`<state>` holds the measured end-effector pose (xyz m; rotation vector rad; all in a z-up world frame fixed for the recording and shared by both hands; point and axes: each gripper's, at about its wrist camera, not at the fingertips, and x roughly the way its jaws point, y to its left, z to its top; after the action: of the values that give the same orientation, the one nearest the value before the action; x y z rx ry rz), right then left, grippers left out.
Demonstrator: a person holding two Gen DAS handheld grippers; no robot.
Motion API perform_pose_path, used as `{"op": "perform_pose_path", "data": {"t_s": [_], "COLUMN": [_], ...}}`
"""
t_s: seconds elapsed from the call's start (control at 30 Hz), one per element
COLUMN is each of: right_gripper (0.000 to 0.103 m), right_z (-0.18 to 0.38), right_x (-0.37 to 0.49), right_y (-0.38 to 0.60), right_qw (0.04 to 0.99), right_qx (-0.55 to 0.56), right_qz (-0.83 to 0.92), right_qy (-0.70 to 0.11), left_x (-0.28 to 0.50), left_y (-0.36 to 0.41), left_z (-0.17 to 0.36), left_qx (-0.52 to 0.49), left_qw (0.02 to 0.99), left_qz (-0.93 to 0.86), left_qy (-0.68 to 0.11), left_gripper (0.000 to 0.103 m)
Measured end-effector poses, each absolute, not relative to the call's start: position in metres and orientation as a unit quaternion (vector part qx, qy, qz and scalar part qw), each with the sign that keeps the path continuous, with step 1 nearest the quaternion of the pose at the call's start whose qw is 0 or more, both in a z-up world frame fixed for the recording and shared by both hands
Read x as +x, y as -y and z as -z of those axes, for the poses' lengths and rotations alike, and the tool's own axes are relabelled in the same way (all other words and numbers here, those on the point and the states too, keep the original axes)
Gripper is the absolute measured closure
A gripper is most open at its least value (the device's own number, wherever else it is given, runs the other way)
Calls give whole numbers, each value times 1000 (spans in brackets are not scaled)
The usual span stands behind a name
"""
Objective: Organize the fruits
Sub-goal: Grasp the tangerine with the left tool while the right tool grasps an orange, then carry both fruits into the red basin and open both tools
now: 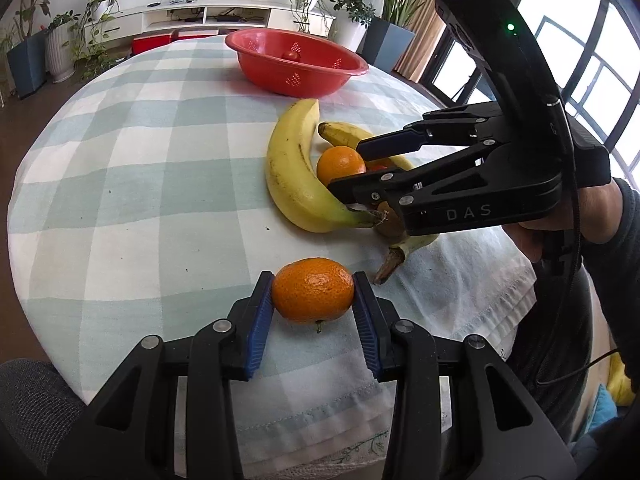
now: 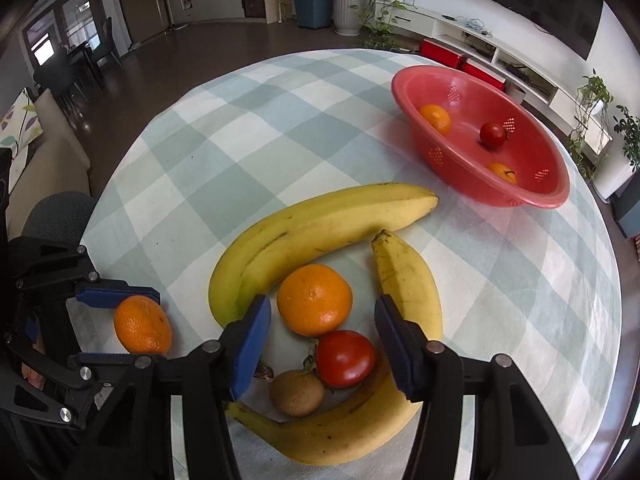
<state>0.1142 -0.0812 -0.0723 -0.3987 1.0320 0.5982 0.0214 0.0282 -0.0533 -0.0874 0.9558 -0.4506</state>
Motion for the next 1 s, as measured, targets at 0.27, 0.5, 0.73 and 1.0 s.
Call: {"op": "perform_pose_path", "data": {"t_s": [0.27, 0.5, 0.73, 1.0], "right_gripper": [58, 60, 60, 60], "right_z": [84, 84, 72, 48], "right_x": [123, 119, 111, 103], "right_y": [72, 75, 88, 112], "right_qw": [793, 805, 828, 855], "right_qx": [-202, -189, -150, -80], "right_qz": [-286, -283, -278, -275], "right_qy": [-499, -486, -464, -432], "left_x": [26, 26, 27, 32], "left_y": [-31, -31, -34, -39], "left_z": [61, 63, 62, 54], "left_qx": [-51, -55, -66, -91], "left_qw": [859, 859, 857, 852], "left_qz": [218, 220, 222, 232], "left_qy": [-460, -459, -461, -460], "left_gripper": [67, 67, 67, 67]}}
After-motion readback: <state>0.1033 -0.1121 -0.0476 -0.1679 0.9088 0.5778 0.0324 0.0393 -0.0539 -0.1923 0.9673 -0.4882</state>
